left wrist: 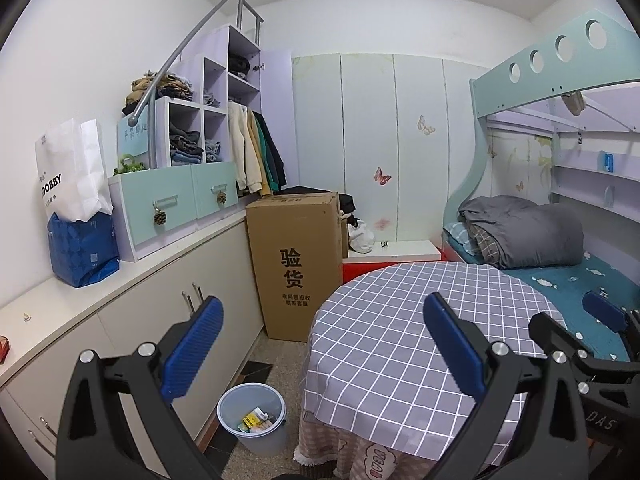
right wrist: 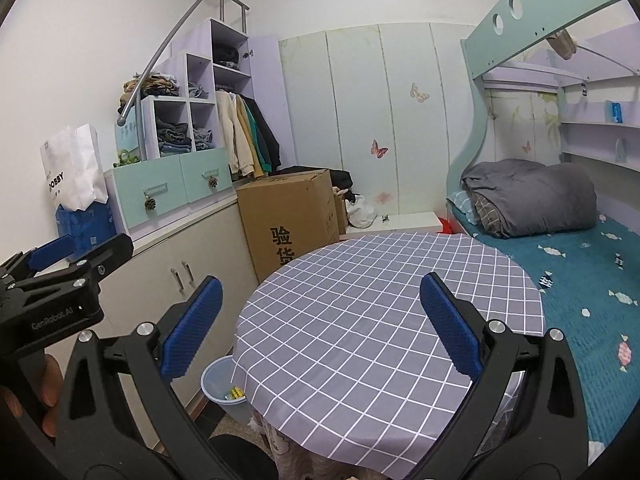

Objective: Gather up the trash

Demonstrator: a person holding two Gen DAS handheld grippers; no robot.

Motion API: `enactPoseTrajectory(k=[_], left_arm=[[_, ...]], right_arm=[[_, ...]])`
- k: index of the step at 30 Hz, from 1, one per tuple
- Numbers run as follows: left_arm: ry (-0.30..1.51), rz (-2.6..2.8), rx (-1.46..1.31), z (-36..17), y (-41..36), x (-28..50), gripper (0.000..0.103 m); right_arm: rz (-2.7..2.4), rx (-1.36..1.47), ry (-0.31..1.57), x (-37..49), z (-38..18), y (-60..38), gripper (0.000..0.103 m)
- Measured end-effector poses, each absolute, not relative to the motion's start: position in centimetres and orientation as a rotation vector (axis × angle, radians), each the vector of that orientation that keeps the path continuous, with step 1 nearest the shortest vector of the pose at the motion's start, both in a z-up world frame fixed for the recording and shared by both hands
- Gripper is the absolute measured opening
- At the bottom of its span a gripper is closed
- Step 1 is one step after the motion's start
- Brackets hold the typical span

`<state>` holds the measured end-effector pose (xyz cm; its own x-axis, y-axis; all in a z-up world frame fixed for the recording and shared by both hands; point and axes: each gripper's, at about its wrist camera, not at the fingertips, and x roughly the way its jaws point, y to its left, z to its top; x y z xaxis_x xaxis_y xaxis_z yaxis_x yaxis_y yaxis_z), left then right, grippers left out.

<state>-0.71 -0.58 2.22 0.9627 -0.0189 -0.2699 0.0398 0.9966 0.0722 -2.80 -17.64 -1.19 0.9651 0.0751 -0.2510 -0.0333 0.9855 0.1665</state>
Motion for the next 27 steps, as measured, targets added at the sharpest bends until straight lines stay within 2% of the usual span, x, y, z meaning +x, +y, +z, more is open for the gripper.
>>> enactPoseTrajectory(k=[27], left_arm=[[0.29,-0.038,0.079,1.49,-0.29,-0.43,0.098]], right_arm=[[0.062,0.173,0.277,-2.68,-1.6,-17.66,0.097]])
